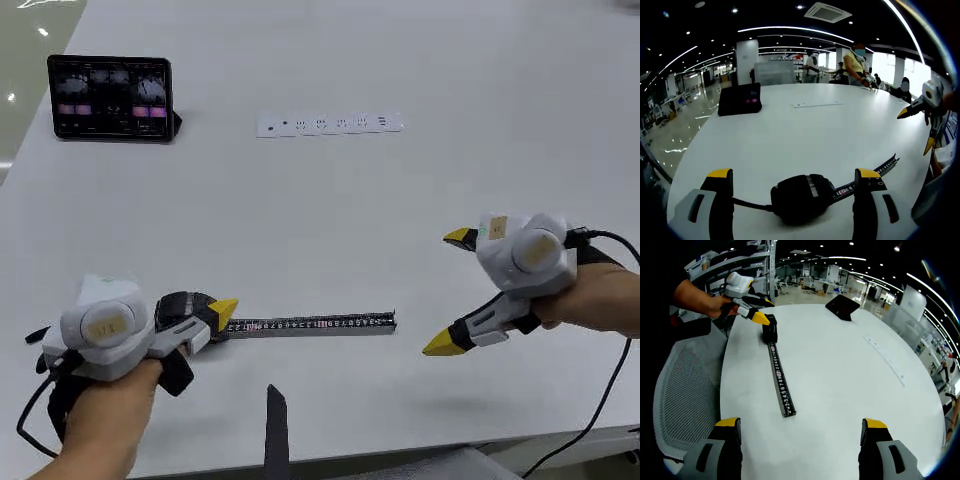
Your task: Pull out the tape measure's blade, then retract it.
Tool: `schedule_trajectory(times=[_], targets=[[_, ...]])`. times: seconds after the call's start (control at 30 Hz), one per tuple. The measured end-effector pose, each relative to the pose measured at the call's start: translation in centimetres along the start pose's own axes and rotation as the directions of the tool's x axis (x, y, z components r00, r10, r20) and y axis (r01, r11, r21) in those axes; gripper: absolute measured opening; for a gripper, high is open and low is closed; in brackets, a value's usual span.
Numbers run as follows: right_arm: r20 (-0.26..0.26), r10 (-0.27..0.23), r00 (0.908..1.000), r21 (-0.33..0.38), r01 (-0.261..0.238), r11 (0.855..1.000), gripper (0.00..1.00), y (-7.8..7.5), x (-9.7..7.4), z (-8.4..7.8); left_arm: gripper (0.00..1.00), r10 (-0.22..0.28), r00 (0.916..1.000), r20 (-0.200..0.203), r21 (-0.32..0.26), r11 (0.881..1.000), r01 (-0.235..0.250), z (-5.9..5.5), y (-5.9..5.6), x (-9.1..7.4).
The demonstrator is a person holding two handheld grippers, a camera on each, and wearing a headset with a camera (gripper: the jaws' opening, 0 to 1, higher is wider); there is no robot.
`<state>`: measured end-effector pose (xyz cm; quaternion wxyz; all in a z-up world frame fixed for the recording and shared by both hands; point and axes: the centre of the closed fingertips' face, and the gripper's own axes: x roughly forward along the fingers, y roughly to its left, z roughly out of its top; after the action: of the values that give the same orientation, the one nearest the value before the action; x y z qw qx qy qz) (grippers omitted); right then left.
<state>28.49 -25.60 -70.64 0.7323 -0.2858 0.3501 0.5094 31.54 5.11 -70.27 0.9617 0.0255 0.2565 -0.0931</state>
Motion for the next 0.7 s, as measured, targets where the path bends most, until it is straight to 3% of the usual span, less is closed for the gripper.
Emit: schedule_trajectory(times=[0.07, 0.2, 0.27, 0.43, 0.47, 0.7], targets=[[-0.025, 0.023, 0.9994, -0.007, -0.023, 1.000, 0.99, 0.2, 0.7, -0.1, 0.99, 0.041, 0.9990, 0.021, -0.013, 0.999, -0.041, -0.1, 0.5, -0.1], [-0.073, 0.064, 0.9952, -0.038, -0.067, 0.997, 0.98, 0.4, 2.2, -0.3, 0.99, 0.073, 0.9969, 0.030, -0.042, 0.997, -0.072, -1.0, 0.8, -0.2], [-0.092, 0.082, 0.9924, -0.052, -0.087, 0.995, 0.95, 0.6, 2.8, -0.3, 0.99, 0.066, 0.9970, 0.042, -0.077, 0.995, -0.062, -1.2, 0.5, -0.1], [-0.146, 0.134, 0.9801, -0.120, -0.152, 0.981, 0.87, 1.1, 4.4, -0.8, 0.99, 0.047, 0.9944, 0.095, -0.030, 0.999, -0.044, -1.4, -0.6, 0.1], [-0.161, 0.135, 0.9777, -0.121, -0.155, 0.980, 0.84, 1.1, 4.7, -1.0, 0.99, 0.053, 0.9901, 0.130, -0.001, 0.999, -0.054, -1.0, -0.5, 0.2], [-0.168, 0.147, 0.9748, -0.095, -0.165, 0.982, 0.70, 0.6, 5.6, -0.8, 0.99, 0.055, 0.9891, 0.137, -0.029, 0.998, -0.051, -1.2, -0.7, 0.4]])
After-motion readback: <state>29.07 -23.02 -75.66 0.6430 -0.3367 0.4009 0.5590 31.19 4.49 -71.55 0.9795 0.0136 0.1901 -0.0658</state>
